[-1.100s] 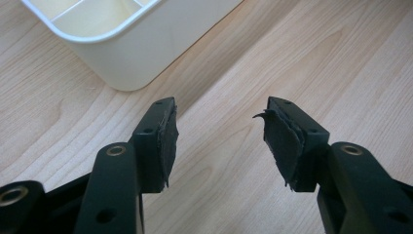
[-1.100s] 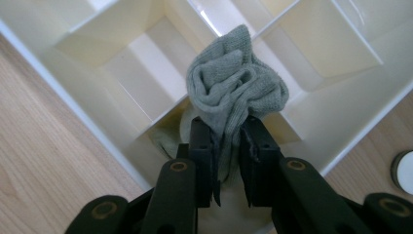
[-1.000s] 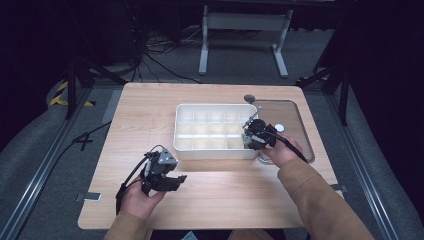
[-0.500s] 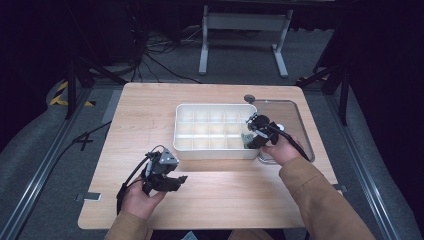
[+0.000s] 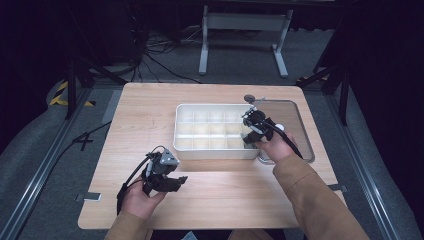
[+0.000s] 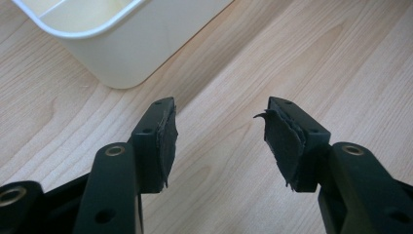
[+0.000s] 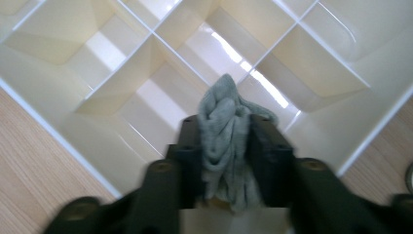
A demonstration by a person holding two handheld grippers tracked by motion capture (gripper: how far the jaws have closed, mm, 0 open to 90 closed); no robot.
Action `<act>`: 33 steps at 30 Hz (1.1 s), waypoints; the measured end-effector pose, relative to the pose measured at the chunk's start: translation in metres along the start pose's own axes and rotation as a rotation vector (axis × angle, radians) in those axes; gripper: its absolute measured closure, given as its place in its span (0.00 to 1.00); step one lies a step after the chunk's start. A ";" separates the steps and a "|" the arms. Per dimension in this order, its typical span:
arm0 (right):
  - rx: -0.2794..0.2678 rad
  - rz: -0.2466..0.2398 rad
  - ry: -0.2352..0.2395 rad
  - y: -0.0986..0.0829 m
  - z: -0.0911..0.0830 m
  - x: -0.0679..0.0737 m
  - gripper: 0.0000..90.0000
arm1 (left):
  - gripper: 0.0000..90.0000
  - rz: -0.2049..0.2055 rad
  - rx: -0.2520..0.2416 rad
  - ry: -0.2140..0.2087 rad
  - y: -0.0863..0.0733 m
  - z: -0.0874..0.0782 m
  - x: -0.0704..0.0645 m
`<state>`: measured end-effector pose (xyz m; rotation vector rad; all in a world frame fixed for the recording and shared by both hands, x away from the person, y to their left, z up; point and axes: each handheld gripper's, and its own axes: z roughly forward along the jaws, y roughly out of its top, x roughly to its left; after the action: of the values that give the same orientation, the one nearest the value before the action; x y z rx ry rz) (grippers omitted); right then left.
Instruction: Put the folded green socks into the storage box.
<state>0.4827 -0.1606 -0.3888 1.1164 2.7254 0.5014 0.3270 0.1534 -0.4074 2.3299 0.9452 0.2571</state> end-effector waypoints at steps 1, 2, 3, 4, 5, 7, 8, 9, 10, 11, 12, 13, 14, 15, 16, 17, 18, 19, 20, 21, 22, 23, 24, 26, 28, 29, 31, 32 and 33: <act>0.005 0.001 0.000 -0.001 0.000 -0.001 0.84 | 0.51 -0.004 0.000 0.000 0.000 0.000 0.000; 0.021 0.004 0.000 -0.002 0.001 -0.002 0.85 | 0.51 0.001 0.001 0.000 0.000 0.000 0.000; 0.028 0.005 0.006 -0.002 0.002 -0.002 0.86 | 0.51 -0.002 0.001 0.000 0.000 0.000 0.000; 0.036 0.007 0.003 -0.002 0.003 -0.003 0.86 | 0.51 0.001 0.001 0.001 0.000 0.000 0.000; 0.043 0.006 0.003 -0.002 0.005 -0.003 0.86 | 0.51 0.012 0.003 0.001 0.000 0.000 0.000; 0.085 -0.006 -0.006 -0.001 0.014 -0.001 0.87 | 0.51 0.011 0.007 0.005 0.001 0.000 0.000; 0.104 -0.012 -0.007 -0.001 0.019 0.000 0.87 | 0.51 0.009 0.007 0.005 0.001 0.000 -0.001; 0.104 -0.012 -0.007 -0.001 0.019 0.000 0.87 | 0.51 0.009 0.007 0.005 0.001 0.000 -0.001; 0.115 -0.011 -0.011 0.000 0.022 0.001 0.87 | 0.51 0.012 0.001 0.004 0.001 0.000 0.000; 0.135 -0.003 -0.015 0.003 0.027 0.001 0.87 | 0.51 0.014 0.002 0.003 0.001 0.000 0.000; 0.146 0.000 -0.016 0.004 0.028 0.001 0.87 | 0.51 0.017 0.003 0.005 0.001 0.000 0.000; 0.146 0.000 -0.016 0.004 0.028 0.001 0.87 | 0.51 0.018 0.005 0.005 0.001 -0.001 0.000; 0.151 0.009 0.004 0.005 0.028 -0.002 0.86 | 0.51 0.018 0.005 0.006 0.000 -0.001 0.000; 0.151 0.009 0.004 0.005 0.028 -0.002 0.86 | 0.51 0.018 0.001 0.003 0.000 -0.001 0.000; 0.148 0.018 0.007 0.005 0.028 -0.003 0.86 | 0.51 0.016 0.000 -0.001 0.001 -0.001 0.000; 0.148 0.027 0.011 0.004 0.028 -0.003 0.86 | 0.51 0.017 -0.004 0.001 0.001 -0.001 0.000; 0.143 0.021 0.011 0.004 0.028 -0.003 0.85 | 0.51 0.013 -0.004 -0.001 0.001 -0.001 0.000; 0.141 0.015 0.002 0.004 0.027 -0.002 0.84 | 0.51 0.012 0.000 -0.001 0.002 -0.001 0.000; 0.138 0.015 0.002 0.003 0.027 -0.002 0.83 | 0.51 0.015 0.000 0.002 0.002 0.000 0.001; 0.127 0.017 0.008 0.002 0.026 -0.002 0.82 | 0.51 0.014 -0.002 -0.001 0.003 0.000 0.001; 0.119 0.019 0.013 0.001 0.025 -0.003 0.81 | 0.51 0.025 0.000 -0.001 0.004 0.000 0.002; 0.111 0.027 0.020 0.000 0.023 -0.004 0.79 | 0.51 0.017 -0.002 -0.003 0.005 0.000 0.001; 0.104 0.033 0.033 -0.001 0.020 -0.005 0.76 | 0.51 0.025 -0.007 -0.007 0.005 0.000 0.002; 0.086 0.035 0.052 -0.003 0.015 -0.007 0.71 | 0.51 0.023 -0.009 -0.013 0.004 0.000 0.002; 0.065 0.045 0.068 -0.006 0.005 -0.008 0.71 | 0.52 0.017 -0.013 -0.019 0.003 0.000 0.002; 0.046 0.039 0.075 -0.008 0.001 -0.008 0.70 | 0.52 0.025 -0.014 -0.010 0.003 -0.002 0.002; 0.023 0.032 0.084 -0.009 -0.004 -0.008 0.69 | 0.52 0.020 -0.015 -0.018 0.003 -0.003 0.002; -0.016 0.028 0.088 -0.012 -0.013 -0.007 0.69 | 0.52 0.024 -0.008 -0.021 0.003 -0.004 0.002; -0.043 0.017 0.090 -0.013 -0.019 -0.006 0.69 | 0.53 0.024 -0.012 -0.020 0.003 -0.004 0.001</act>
<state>0.4732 -0.1785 -0.3754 1.1335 2.7691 0.6248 0.3283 0.1542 -0.4027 2.3304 0.9035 0.2477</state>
